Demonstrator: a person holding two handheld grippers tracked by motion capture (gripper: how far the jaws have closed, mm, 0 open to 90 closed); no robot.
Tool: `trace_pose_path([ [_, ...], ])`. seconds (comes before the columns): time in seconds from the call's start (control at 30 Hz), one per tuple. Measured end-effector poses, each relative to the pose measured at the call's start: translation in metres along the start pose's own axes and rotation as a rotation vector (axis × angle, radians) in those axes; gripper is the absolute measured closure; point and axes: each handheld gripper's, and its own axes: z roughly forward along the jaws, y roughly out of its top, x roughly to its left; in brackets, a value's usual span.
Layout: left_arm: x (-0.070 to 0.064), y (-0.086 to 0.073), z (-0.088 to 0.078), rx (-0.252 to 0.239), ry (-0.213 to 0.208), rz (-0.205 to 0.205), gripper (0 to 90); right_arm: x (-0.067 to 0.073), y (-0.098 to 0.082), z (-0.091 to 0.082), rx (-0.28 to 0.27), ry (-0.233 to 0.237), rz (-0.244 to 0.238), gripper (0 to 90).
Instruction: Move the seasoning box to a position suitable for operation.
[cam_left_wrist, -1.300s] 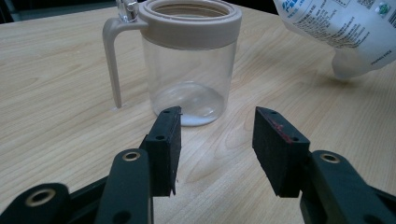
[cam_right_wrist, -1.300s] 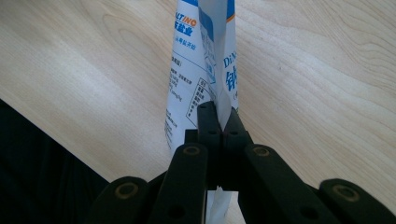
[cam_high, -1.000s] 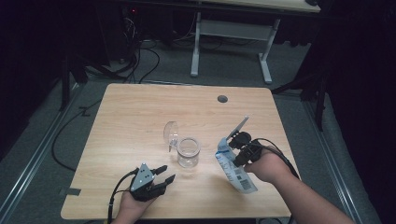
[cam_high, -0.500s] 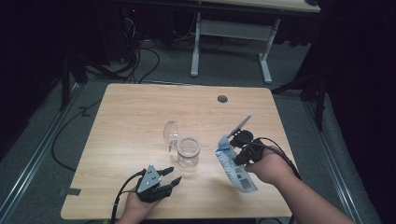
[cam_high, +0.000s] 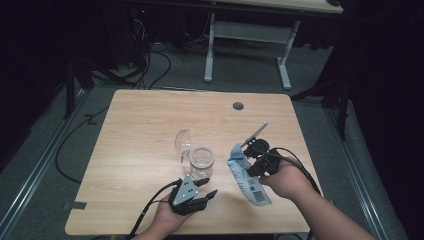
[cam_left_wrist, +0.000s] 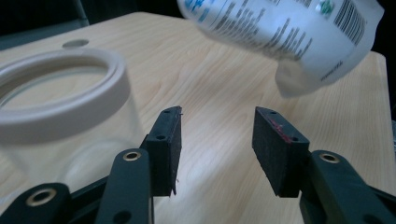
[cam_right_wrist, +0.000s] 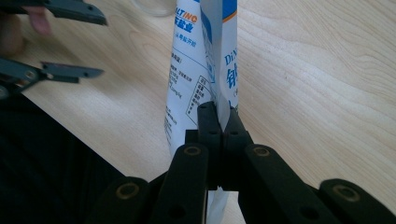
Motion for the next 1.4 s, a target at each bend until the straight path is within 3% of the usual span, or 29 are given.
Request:
trace_pose_path([
  [0.1, -0.002, 0.006, 0.010, -0.014, -0.022, 0.006, 52.3, 0.002, 0.001, -0.003, -0.008, 0.000, 0.000, 90.0],
  [0.2, -0.002, 0.007, 0.018, 0.005, -0.052, -0.018, 52.2, 0.003, 0.002, -0.004, -0.012, -0.002, 0.000, 90.0],
  [0.27, -0.006, 0.006, 0.018, 0.016, -0.076, -0.030, 51.6, 0.006, 0.003, -0.005, -0.006, -0.002, 0.018, 90.0],
  [0.3, -0.008, 0.005, 0.016, 0.016, -0.084, -0.030, 51.3, 0.006, 0.004, -0.004, -0.012, -0.003, -0.003, 90.0],
  [0.4, -0.013, 0.002, 0.013, 0.011, -0.102, -0.027, 51.3, 0.010, 0.007, -0.004, -0.007, -0.002, -0.007, 90.0],
  [0.43, -0.014, 0.002, 0.011, 0.011, -0.096, -0.014, 51.2, 0.011, 0.008, -0.004, -0.006, 0.001, -0.007, 90.0],
  [0.53, -0.013, 0.000, 0.009, -0.008, -0.099, -0.027, 49.0, 0.016, 0.012, -0.005, 0.001, -0.002, 0.004, 90.0],
  [0.57, -0.014, 0.000, 0.009, -0.007, -0.100, -0.026, 48.0, 0.016, 0.013, -0.005, -0.006, 0.000, -0.020, 90.0],
  [0.77, -0.016, -0.001, 0.009, -0.016, -0.102, -0.016, 43.4, 0.027, 0.021, -0.009, -0.007, 0.003, -0.029, 90.0],
  [1.17, -0.027, -0.006, 0.016, 0.010, -0.132, 0.015, 37.8, 0.039, 0.033, -0.010, -0.003, 0.011, -0.043, 90.0],
  [1.4, -0.032, -0.007, 0.022, 0.026, -0.127, 0.031, 36.2, 0.044, 0.039, -0.007, -0.001, 0.022, -0.046, 90.0],
])
